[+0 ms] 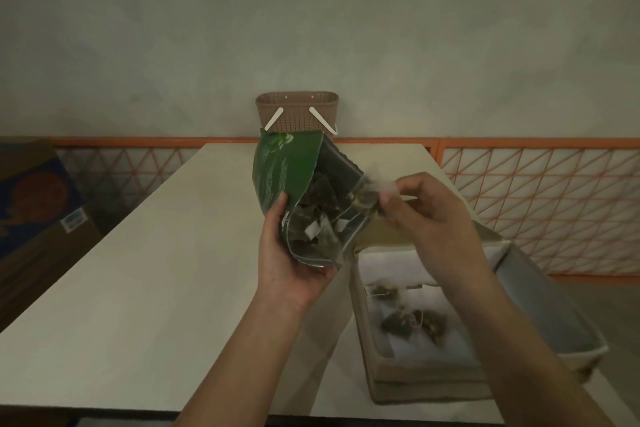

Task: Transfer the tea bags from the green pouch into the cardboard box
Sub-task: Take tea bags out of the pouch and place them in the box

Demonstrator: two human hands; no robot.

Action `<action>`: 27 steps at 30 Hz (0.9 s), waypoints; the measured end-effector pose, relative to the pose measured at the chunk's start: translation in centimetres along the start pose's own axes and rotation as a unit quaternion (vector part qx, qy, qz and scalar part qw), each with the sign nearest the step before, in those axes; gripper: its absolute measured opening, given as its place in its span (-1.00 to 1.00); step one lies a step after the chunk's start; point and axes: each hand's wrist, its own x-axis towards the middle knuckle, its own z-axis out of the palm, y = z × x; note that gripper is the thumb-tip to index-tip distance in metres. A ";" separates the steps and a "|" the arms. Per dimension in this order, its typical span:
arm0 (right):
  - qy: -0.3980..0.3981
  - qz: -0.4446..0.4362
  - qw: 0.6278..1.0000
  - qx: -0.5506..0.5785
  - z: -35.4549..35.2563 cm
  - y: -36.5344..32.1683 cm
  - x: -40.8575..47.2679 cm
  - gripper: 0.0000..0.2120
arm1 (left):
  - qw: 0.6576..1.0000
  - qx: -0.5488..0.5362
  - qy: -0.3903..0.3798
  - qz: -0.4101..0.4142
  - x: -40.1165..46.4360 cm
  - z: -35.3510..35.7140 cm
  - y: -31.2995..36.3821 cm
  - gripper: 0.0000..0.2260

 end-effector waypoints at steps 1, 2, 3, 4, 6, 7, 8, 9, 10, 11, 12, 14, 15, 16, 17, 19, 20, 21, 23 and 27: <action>0.011 0.004 0.999 0.030 -0.4 -0.2 0.0 -0.95 | 1.000 -0.001 0.000 0.000 0.1 0.1 -0.1 -0.56; 0.021 0.010 0.998 0.066 -0.7 -0.4 0.0 -0.94 | 1.000 -0.001 0.001 0.003 0.1 0.2 -0.2 -0.57; 0.029 0.015 0.994 0.102 -1.1 -0.6 0.0 -0.94 | 1.000 0.000 0.003 0.008 0.2 0.2 -0.2 -0.57; 0.037 0.018 0.991 0.129 -1.4 -0.7 -0.1 -0.91 | 1.000 0.000 0.005 0.012 0.3 0.2 -0.3 -0.58; 0.049 0.026 0.988 0.146 -2.1 -0.9 -0.2 -0.88 | 1.000 -0.001 0.007 0.014 0.3 0.3 -0.3 -0.59; 0.054 0.034 0.987 0.148 -2.4 -0.9 -0.3 -0.87 | 1.000 -0.002 0.006 0.014 0.3 0.3 -0.3 -0.59; 0.059 0.044 0.986 0.151 -2.7 -0.8 -0.4 -0.87 | 1.000 -0.004 0.003 0.012 0.3 0.4 -0.3 -0.59; 0.061 0.056 0.985 0.153 -3.0 -0.6 -0.5 -0.88 | 1.000 -0.006 0.000 0.012 0.3 0.5 -0.4 -0.58; 0.063 0.066 0.984 0.152 -3.3 -0.4 -0.7 -0.88 | 1.000 -0.008 -0.001 0.013 0.3 0.5 -0.4 -0.58; 0.064 0.075 0.984 0.145 -3.6 -0.1 -0.9 -0.88 | 1.000 -0.009 -0.001 0.015 0.2 0.5 -0.4 -0.59; 0.065 0.083 0.985 0.135 -3.9 0.3 -1.1 -0.87 | 1.000 -0.008 0.001 0.018 0.3 0.6 -0.5 -0.59; 0.051 0.101 0.990 0.086 -4.5 1.3 -1.3 -0.85 | 1.000 -0.002 0.005 0.022 0.4 0.6 -0.5 -0.58; 0.026 0.115 0.992 0.032 -4.7 1.8 -1.3 -0.85 | 1.000 0.001 0.005 0.021 0.4 0.7 -0.6 -0.58; -0.013 0.131 0.990 -0.042 -4.7 2.5 -1.3 -0.86 | 1.000 0.003 0.006 0.021 0.5 0.7 -0.7 -0.57; -0.061 0.142 0.980 -0.121 -4.7 3.3 -1.4 -0.87 | 1.000 0.005 0.006 0.022 0.5 0.7 -0.8 -0.56; -0.149 0.145 0.947 -0.245 -4.3 4.5 -1.6 -0.89 | 1.000 0.008 0.005 0.023 0.6 0.8 -1.1 -0.54; -0.179 0.140 0.934 -0.276 -4.1 5.0 -1.7 -0.90 | 1.000 0.008 0.002 0.022 0.6 0.8 -1.3 -0.55; -0.205 0.135 0.925 -0.289 -4.0 5.2 -1.9 -0.90 | 1.000 0.009 0.001 0.022 0.6 0.9 -1.4 -0.55; -0.243 0.129 0.918 -0.286 -4.0 5.1 -2.1 -0.93 | 1.000 0.011 -0.001 0.021 0.6 0.9 -1.7 -0.57; -0.280 0.145 0.906 -0.281 -4.4 4.9 -2.3 -0.89 | 1.000 0.006 -0.010 0.017 0.6 0.8 -1.6 -0.58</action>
